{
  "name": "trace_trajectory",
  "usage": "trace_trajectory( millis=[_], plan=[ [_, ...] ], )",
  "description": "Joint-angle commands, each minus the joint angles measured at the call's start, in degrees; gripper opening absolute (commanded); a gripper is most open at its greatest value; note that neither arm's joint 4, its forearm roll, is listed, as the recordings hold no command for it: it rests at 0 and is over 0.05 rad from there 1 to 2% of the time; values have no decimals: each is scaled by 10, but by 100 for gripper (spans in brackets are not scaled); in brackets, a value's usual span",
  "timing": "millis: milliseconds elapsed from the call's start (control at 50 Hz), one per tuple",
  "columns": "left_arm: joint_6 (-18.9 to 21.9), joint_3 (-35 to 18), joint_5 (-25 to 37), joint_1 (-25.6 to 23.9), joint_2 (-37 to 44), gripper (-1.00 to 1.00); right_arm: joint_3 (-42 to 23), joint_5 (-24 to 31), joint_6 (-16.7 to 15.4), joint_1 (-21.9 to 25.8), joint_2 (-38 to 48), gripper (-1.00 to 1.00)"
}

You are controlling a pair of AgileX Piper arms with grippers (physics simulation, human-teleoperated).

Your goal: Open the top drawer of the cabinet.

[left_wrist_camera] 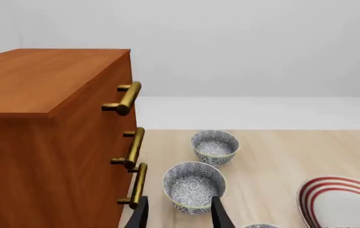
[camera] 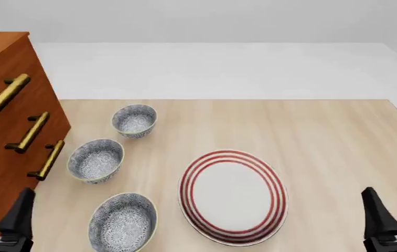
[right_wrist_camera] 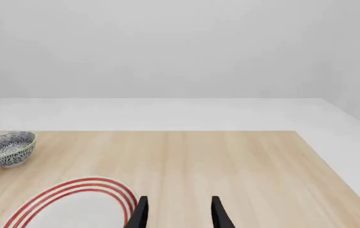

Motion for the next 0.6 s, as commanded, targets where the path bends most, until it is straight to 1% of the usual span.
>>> trace_trajectory(
  millis=[20, 100, 140, 160, 320, 400, 420, 480, 500, 540, 560, 600],
  plan=[
    [-3, 0, 11, 2, 1, 100, -2, -1, 0, 0, 3, 100],
    [0, 0, 17, 1, 0, 100, -2, -1, 0, 0, 3, 100],
    [-12, 0, 26, 6, 10, 100, -2, -1, 0, 0, 3, 100],
    [-6, 0, 27, 2, 1, 100, -2, -1, 0, 0, 3, 100],
    [-4, -1, 26, 6, 0, 100, -2, -1, 0, 0, 3, 100],
    [38, -12, 12, 9, 0, 100, -2, -1, 0, 0, 3, 100],
    [40, -18, 16, 9, 0, 100, -2, -1, 0, 0, 3, 100],
    [86, -40, 9, 14, 0, 100, -2, -1, 0, 0, 3, 100],
    [88, -44, 14, 13, 0, 100, -2, -1, 0, 0, 3, 100],
    [144, -53, 1, 10, 0, 100, -2, -1, 0, 0, 3, 100],
    [150, -59, 7, 10, 0, 100, -2, -1, 0, 0, 3, 100],
    [181, -61, 0, 7, 0, 100, -2, -1, 0, 0, 3, 100]
  ],
)
